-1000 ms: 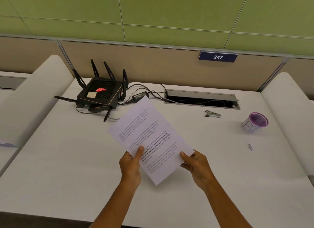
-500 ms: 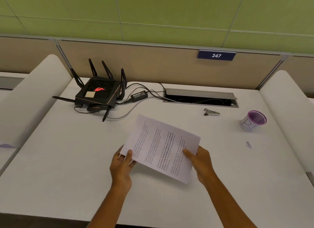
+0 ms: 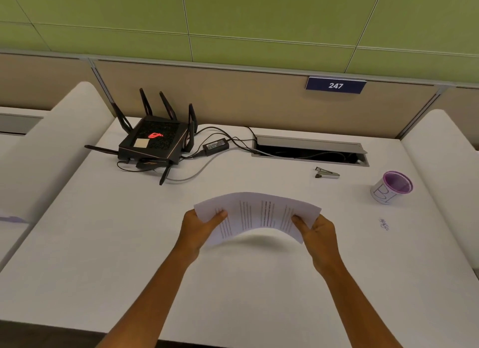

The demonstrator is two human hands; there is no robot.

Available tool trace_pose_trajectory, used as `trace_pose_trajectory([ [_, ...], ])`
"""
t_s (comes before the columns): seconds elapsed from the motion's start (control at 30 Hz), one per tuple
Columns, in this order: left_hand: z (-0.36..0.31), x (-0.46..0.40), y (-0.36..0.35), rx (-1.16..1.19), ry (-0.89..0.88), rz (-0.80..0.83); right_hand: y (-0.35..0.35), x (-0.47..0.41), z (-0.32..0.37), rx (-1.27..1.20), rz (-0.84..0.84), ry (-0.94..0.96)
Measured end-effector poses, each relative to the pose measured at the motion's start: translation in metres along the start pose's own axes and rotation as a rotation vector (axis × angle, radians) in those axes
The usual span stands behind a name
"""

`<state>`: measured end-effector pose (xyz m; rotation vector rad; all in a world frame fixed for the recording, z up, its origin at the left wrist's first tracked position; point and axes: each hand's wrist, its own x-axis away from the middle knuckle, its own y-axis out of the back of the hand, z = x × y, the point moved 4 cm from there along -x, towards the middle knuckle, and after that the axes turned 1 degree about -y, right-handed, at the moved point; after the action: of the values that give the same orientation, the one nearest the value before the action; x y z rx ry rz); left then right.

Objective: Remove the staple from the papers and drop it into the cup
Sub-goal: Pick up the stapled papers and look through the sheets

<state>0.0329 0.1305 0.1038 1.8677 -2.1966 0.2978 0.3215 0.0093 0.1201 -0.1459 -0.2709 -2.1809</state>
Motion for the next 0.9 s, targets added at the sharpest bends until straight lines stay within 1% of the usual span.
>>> trace_pose_trajectory([
  [0.13,0.003,0.006,-0.007,-0.049,-0.092,0.034,-0.001,0.002,-0.012,-0.032,-0.02,-0.002],
  [0.3,0.02,0.013,-0.018,-0.113,-0.056,0.049,-0.005,0.003,-0.04,-0.056,-0.053,-0.099],
  [0.5,0.014,0.013,-0.023,-0.083,-0.042,0.03,-0.001,-0.002,-0.039,-0.056,-0.08,-0.107],
  [0.63,0.021,0.018,-0.025,-0.107,-0.014,0.011,-0.003,0.0,-0.046,-0.025,-0.05,-0.125],
  [0.77,0.021,0.016,-0.023,-0.08,0.045,-0.033,0.001,-0.007,-0.043,0.006,-0.026,-0.13],
  [0.9,0.02,0.013,-0.015,-0.05,0.09,-0.071,0.01,-0.018,-0.03,0.056,0.093,-0.125],
])
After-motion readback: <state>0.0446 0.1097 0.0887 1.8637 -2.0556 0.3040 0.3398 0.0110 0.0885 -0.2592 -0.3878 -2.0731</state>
